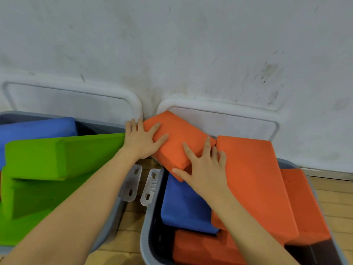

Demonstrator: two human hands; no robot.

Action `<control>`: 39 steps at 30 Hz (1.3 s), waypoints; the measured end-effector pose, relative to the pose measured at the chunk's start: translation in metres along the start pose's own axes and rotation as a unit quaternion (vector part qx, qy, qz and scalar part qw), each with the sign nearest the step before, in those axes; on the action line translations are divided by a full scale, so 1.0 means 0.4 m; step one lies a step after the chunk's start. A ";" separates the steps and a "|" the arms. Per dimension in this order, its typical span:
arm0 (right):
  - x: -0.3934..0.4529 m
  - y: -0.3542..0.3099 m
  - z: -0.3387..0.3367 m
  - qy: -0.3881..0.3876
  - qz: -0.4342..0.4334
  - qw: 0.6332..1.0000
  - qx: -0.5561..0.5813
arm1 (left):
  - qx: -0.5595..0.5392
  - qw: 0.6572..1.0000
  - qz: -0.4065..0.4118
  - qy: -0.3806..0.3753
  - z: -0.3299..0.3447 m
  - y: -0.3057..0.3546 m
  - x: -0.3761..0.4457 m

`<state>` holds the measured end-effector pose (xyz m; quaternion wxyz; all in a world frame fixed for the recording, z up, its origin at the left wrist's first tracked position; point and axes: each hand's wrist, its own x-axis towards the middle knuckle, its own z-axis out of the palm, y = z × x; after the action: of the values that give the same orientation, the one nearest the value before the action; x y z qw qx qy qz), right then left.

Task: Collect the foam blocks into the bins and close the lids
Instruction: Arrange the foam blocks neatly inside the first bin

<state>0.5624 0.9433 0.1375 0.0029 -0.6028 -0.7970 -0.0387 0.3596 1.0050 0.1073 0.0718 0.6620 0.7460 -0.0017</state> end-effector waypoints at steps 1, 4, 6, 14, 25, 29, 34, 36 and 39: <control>0.001 -0.002 -0.005 -0.004 0.004 1.000 -0.001 | -0.007 1.000 -0.006 -0.003 -0.002 0.000 0.007; 0.001 0.008 -0.005 -0.056 -0.020 0.997 0.045 | -0.036 0.999 -0.010 -0.016 -0.022 0.002 0.020; 0.004 0.014 -0.008 -0.054 -0.021 0.994 0.090 | -0.078 0.997 -0.012 0.008 -0.034 0.003 0.012; 0.051 0.021 -0.051 0.072 -0.079 0.935 0.338 | -0.250 0.944 -0.057 0.210 -0.058 -0.008 -0.079; 0.207 -0.045 0.018 0.078 -0.131 0.926 0.344 | -0.078 0.973 -0.135 0.172 -0.092 -0.062 -0.065; 0.223 -0.025 0.034 0.056 -0.138 0.961 0.232 | 0.024 0.979 -0.132 0.153 -0.058 -0.057 -0.063; 0.205 -0.018 0.045 -0.007 -0.130 0.968 0.215 | 0.030 0.981 -0.066 0.181 -0.045 -0.060 -0.084; 0.205 -0.022 0.028 -0.021 -0.121 0.975 0.185 | 0.018 0.980 -0.043 0.193 -0.046 -0.047 -0.090; 0.179 -0.016 -0.012 0.004 -0.111 0.983 0.149 | -0.022 0.976 -0.017 0.216 -0.045 -0.015 -0.117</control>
<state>0.5366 1.0102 0.1456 0.0916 -0.5034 -0.8556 0.0786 0.3571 0.9596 0.1298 -0.0769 0.6325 0.7546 0.1566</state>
